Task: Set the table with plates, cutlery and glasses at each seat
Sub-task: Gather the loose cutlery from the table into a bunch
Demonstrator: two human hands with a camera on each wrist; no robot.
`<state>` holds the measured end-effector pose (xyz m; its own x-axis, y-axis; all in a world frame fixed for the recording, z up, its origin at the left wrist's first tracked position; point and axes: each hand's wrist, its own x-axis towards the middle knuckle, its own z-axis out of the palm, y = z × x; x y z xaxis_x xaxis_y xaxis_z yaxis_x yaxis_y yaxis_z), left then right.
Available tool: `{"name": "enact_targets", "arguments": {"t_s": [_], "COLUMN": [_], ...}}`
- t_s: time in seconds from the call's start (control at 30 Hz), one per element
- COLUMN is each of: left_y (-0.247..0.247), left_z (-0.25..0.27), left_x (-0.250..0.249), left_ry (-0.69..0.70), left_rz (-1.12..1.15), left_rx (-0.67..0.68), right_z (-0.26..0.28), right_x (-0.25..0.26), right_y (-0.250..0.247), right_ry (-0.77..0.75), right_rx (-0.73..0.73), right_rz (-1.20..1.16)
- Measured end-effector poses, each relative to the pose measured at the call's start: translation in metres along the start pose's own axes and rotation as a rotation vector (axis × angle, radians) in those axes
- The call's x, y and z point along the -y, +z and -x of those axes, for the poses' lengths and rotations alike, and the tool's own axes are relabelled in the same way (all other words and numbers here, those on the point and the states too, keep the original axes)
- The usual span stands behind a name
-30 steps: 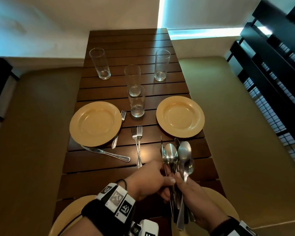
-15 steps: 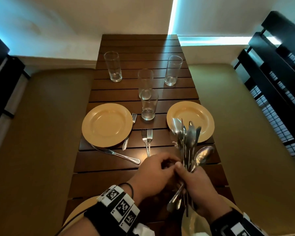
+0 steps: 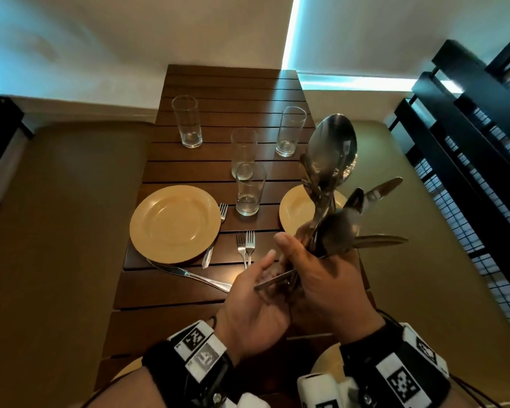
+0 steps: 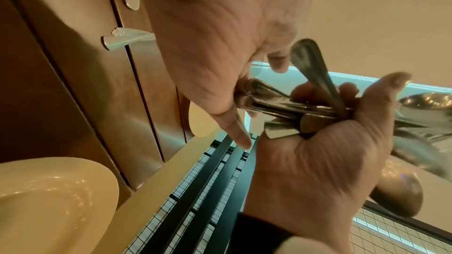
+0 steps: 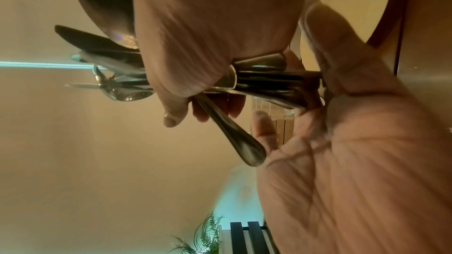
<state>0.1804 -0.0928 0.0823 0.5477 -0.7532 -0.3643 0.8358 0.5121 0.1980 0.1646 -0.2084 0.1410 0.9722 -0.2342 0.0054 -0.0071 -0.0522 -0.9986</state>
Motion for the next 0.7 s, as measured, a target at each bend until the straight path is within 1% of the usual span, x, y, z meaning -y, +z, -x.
{"name": "enact_targets", "arguments": {"t_s": [0.07, 0.17, 0.23, 0.33, 0.43, 0.47, 0.53, 0.57, 0.6, 0.63, 0.67, 0.7], "left_y": [-0.003, -0.004, -0.004, 0.003, 0.002, 0.002, -0.002, -0.002, -0.002, -0.004, -0.005, -0.005], "left_z": [0.001, 0.000, -0.001, -0.004, -0.006, -0.006, -0.007, -0.007, -0.007, -0.008, -0.008, -0.006], "left_x": [-0.002, -0.001, 0.001, 0.000, -0.001, -0.001, 0.002, 0.002, 0.003, 0.004, 0.004, 0.005], "left_ry": [-0.008, -0.011, 0.008, 0.040, 0.016, 0.009, -0.023, -0.033, -0.041, -0.048, -0.062, -0.091], "left_rz": [0.015, 0.012, -0.026, -0.065, -0.089, -0.090, -0.084, -0.079, -0.080, -0.089, -0.111, -0.141], "left_rx": [0.003, -0.046, -0.067, -0.094, -0.116, -0.126, -0.104, -0.103, -0.116, -0.135, -0.143, -0.142], "right_z": [-0.001, 0.000, 0.002, 0.007, 0.009, 0.010, 0.011, 0.011, 0.011, 0.004, 0.003, 0.007], "right_x": [-0.003, -0.001, 0.002, 0.007, 0.007, 0.004, -0.001, 0.002, -0.006, 0.003, 0.005, -0.002], "right_y": [-0.001, -0.002, -0.004, -0.002, 0.005, 0.006, 0.008, 0.010, 0.008, 0.009, 0.009, 0.006], "right_ry": [0.058, 0.023, 0.013, 0.077, 0.126, 0.137, 0.191, 0.223, 0.165, 0.223, 0.232, 0.129], "right_rx": [-0.002, 0.011, -0.013, -0.002, -0.039, -0.031, 0.063, 0.048, -0.042, 0.036, 0.070, 0.044], "right_rz": [-0.069, 0.010, -0.007, -0.090, -0.191, -0.181, -0.081, -0.104, -0.105, -0.165, -0.099, 0.008]}}
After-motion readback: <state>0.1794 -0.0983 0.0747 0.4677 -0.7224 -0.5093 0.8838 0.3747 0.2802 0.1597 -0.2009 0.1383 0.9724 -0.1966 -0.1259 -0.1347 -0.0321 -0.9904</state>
